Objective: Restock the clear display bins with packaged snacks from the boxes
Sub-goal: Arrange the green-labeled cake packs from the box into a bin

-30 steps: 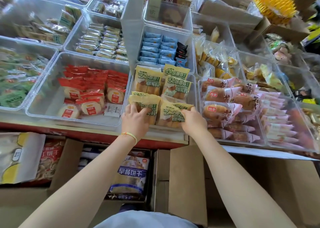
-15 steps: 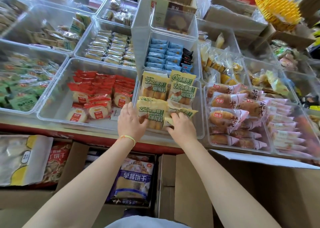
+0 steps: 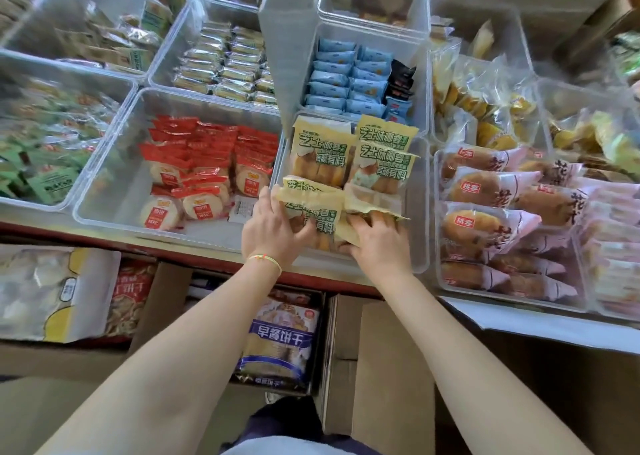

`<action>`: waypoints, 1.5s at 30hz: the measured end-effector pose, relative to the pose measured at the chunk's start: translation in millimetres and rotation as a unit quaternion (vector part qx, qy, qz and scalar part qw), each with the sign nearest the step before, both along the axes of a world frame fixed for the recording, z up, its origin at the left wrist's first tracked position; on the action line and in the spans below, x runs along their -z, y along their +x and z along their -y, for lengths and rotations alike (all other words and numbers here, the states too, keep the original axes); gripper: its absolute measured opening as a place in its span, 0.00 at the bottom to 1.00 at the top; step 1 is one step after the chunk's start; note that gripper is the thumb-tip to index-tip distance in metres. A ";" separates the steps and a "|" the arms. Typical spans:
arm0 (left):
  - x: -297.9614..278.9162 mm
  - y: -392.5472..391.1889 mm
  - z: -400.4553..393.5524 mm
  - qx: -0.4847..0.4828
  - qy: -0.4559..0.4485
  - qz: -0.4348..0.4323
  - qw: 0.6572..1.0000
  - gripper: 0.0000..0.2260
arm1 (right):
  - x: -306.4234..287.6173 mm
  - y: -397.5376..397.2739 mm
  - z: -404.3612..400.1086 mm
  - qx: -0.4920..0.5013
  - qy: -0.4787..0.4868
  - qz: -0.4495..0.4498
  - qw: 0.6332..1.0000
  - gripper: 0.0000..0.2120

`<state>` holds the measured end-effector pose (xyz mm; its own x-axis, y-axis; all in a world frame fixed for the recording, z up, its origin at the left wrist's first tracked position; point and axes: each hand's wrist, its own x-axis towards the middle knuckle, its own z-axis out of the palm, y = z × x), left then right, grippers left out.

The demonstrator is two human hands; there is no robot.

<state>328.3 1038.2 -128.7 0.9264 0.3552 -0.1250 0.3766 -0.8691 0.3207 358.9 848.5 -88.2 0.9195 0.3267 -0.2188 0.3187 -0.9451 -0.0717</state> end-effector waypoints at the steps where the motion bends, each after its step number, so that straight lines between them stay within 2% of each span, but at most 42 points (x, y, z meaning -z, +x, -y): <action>1: 0.8 0.3 0.6 -0.002 0.001 0.001 1.000 0.43 | 2.0 -2.7 -6.4 -0.006 -0.001 0.004 1.000 0.27; 7: 1.3 1.1 0.6 -0.012 0.018 0.005 1.000 0.43 | 8.8 3.8 9.9 0.000 0.071 -0.017 0.997 0.26; 11: -0.1 -0.1 2.6 -0.011 0.013 0.003 1.000 0.43 | 15.9 -4.4 12.6 0.013 0.098 0.000 0.995 0.27; 16: -1.1 -0.4 -0.8 -0.005 -0.020 0.005 1.000 0.41 | 2.4 -7.1 9.3 0.048 0.118 -0.066 0.990 0.27; 18: -1.6 -3.6 -4.0 0.000 -0.063 0.005 0.998 0.37 | -14.1 -9.5 5.9 0.056 0.099 -0.106 0.988 0.28; 20: -4.9 -9.8 -9.9 0.003 -0.148 0.033 0.988 0.34 | -32.3 -13.9 -1.4 0.070 0.128 -0.106 0.984 0.28; 22: -12.6 -15.8 -16.9 -0.002 -0.256 0.062 0.965 0.35 | -48.0 -18.5 -15.5 0.097 0.221 -0.053 0.969 0.24; 24: -21.6 -22.6 -23.8 -0.005 -0.329 0.095 0.939 0.31 | -57.9 -20.5 -37.0 0.104 0.284 0.006 0.953 0.21; 26: -29.8 -25.2 -32.2 0.014 -0.356 0.115 0.927 0.25 | -63.0 -17.0 -61.4 0.071 0.258 0.035 0.963 0.20; 28: -35.1 -23.2 -44.1 0.023 -0.387 0.118 0.914 0.21 | -59.4 -10.7 -81.3 0.046 0.203 0.016 0.978 0.11; 29: -37.5 -21.2 -49.9 0.022 -0.405 0.108 0.908 0.21 | -58.7 -9.9 -88.1 0.045 0.181 -0.007 0.982 0.13; 30: -38.1 -18.4 -55.5 0.023 -0.409 0.090 0.908 0.20 | -55.1 -9.9 -92.1 0.054 0.169 -0.026 0.984 0.18; 31: -38.9 -14.9 -60.3 0.028 -0.396 0.076 0.915 0.20 | -51.5 -9.7 -93.8 0.069 0.161 -0.031 0.984 0.19; 33: -35.3 -5.4 -67.9 0.027 -0.351 0.069 0.933 0.16 | -46.0 -6.4 -93.0 0.073 0.155 0.035 0.985 0.11; 35: -28.4 5.5 -70.7 0.014 -0.325 0.072 0.943 0.09 | -46.4 1.6 -92.4 0.080 0.127 0.095 0.984 0.18; 37: -22.7 14.3 -68.1 0.012 -0.323 0.065 0.944 0.08 | -50.9 17.3 -94.4 0.076 0.110 0.102 0.986 0.24; 39: -20.3 21.8 -63.4 0.008 -0.330 0.062 0.942 0.09 | -53.5 33.3 -99.3 0.061 0.080 0.058 0.993 0.21; 42: -17.6 31.8 -62.1 0.011 -0.336 0.070 0.939 0.11 | -47.7 50.0 -111.4 0.065 0.052 -0.056 0.995 0.14; 45: -16.2 36.7 -67.1 0.030 -0.356 0.064 0.932 0.13 | -38.5 54.2 -118.2 0.068 0.044 -0.084 0.993 0.14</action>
<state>365.0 1105.3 -112.5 0.9656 0.1709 -0.1961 0.2526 -0.4370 0.8632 413.1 966.7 -49.7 0.9097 0.2261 -0.3484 0.1647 -0.9665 -0.1970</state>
